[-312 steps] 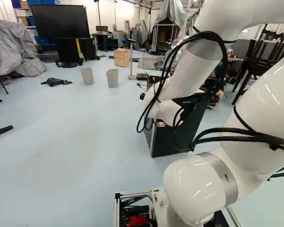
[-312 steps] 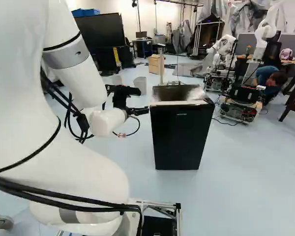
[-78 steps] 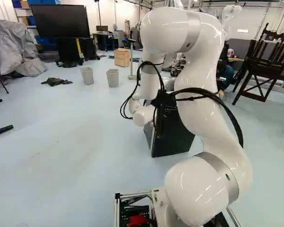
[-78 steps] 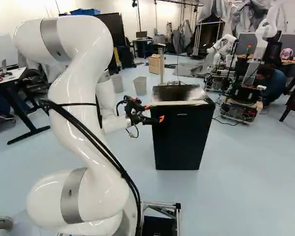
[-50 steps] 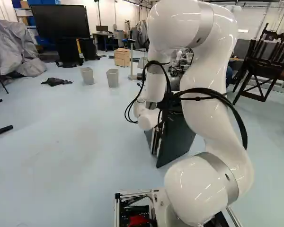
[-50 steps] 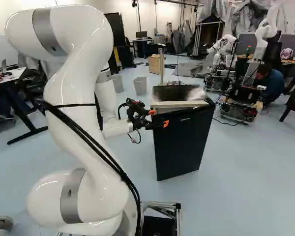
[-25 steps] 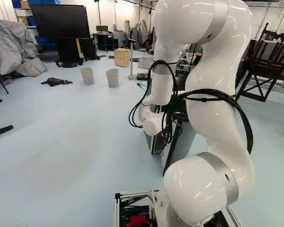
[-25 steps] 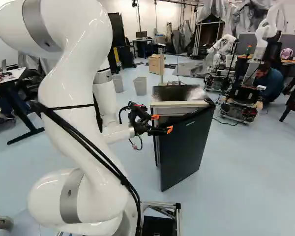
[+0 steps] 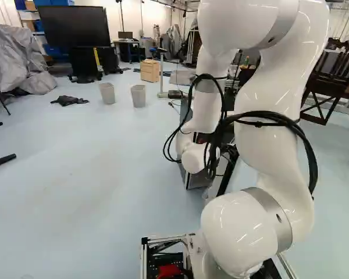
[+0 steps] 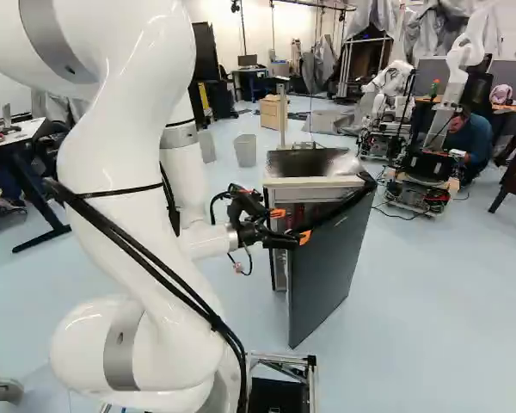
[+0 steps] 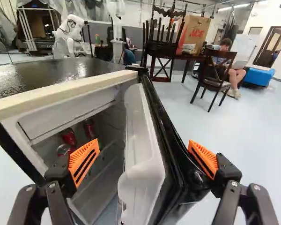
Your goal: Grab a drink from the fridge
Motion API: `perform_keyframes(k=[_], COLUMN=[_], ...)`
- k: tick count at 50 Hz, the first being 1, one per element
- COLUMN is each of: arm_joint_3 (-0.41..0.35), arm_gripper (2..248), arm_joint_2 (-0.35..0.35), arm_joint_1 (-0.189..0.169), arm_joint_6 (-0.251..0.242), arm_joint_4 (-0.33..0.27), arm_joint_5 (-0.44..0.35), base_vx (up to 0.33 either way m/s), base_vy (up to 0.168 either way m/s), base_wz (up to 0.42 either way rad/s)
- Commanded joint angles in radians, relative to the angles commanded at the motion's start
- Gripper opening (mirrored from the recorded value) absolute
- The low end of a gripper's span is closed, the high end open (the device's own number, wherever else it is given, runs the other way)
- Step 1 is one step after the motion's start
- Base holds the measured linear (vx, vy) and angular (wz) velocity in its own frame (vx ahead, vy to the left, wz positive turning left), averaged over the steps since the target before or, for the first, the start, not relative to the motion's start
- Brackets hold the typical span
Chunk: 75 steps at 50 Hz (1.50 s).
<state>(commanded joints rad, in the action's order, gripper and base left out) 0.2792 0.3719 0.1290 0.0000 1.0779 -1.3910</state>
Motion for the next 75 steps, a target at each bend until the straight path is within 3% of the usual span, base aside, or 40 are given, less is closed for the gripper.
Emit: perform_keyframes(k=[32,75], arm_joint_3=[-0.066,-0.08], arm_gripper=[247,247], arm_joint_2=[-0.041,-0.05], arm_joint_1=[-0.116,-0.326], arm_joint_6=[0.0,0.0], arm_joint_4=[0.021,0.051], arm_joint_5=[-0.001,-0.033], base_vx=[0.0,0.0], base_vy=[0.0,0.0], base_wz=[0.0,0.0])
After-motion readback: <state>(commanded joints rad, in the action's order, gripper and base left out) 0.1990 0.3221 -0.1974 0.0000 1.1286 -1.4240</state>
